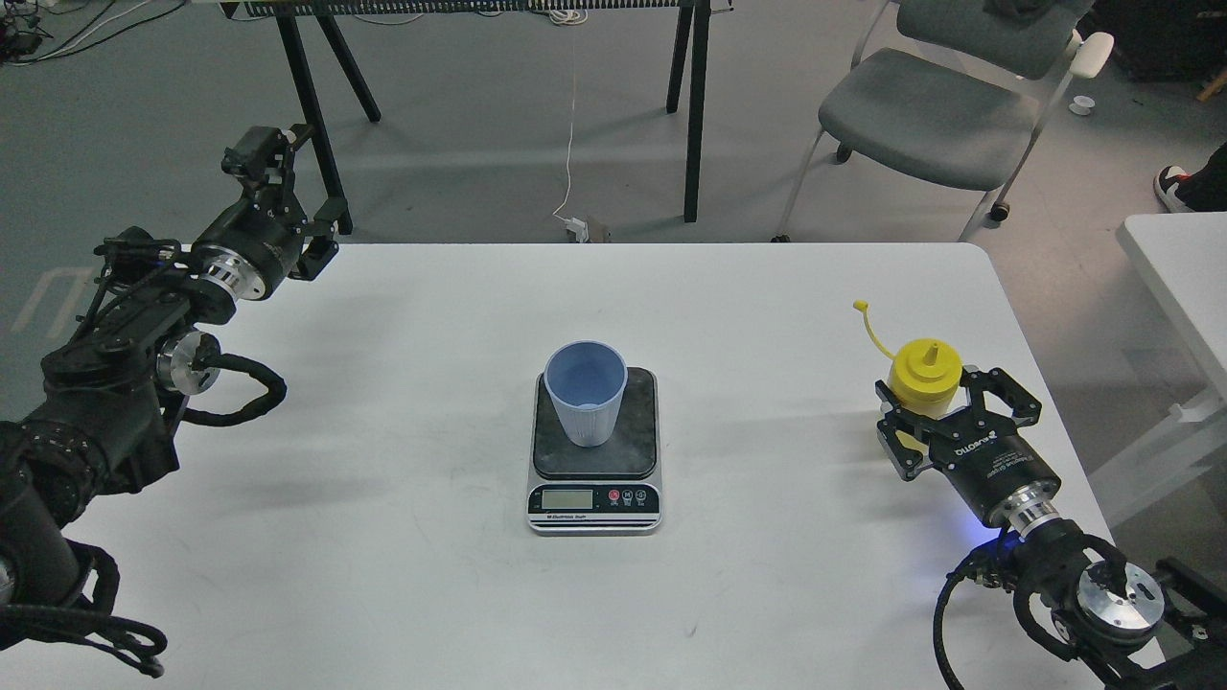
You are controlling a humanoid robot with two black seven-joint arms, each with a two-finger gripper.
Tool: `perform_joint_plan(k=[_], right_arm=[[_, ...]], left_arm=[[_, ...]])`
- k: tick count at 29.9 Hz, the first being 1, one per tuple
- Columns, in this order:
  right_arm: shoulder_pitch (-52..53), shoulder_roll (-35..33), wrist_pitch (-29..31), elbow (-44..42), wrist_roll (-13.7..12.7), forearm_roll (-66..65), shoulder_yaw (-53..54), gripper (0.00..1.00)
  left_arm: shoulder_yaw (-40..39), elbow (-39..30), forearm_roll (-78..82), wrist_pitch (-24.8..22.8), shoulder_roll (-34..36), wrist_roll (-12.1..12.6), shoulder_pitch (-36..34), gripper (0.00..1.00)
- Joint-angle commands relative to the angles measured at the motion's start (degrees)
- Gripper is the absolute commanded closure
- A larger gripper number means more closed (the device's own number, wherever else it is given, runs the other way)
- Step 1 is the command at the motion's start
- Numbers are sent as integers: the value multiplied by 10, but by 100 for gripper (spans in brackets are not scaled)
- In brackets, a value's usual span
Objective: Pour seasoning into cup on scale with both arms
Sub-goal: 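Lift the yellow bottle with the right gripper and tilt it over the cup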
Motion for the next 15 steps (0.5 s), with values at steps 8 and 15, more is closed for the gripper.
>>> perform_joint_plan(k=[8, 15], right_arm=[[1, 0, 0, 3, 0, -9, 1, 53], [56, -35, 0, 5, -1, -130, 9, 53]], left_arm=[[0, -1, 0, 0, -1, 0, 0, 5], [-1, -1, -1, -1, 1, 0, -2, 5]])
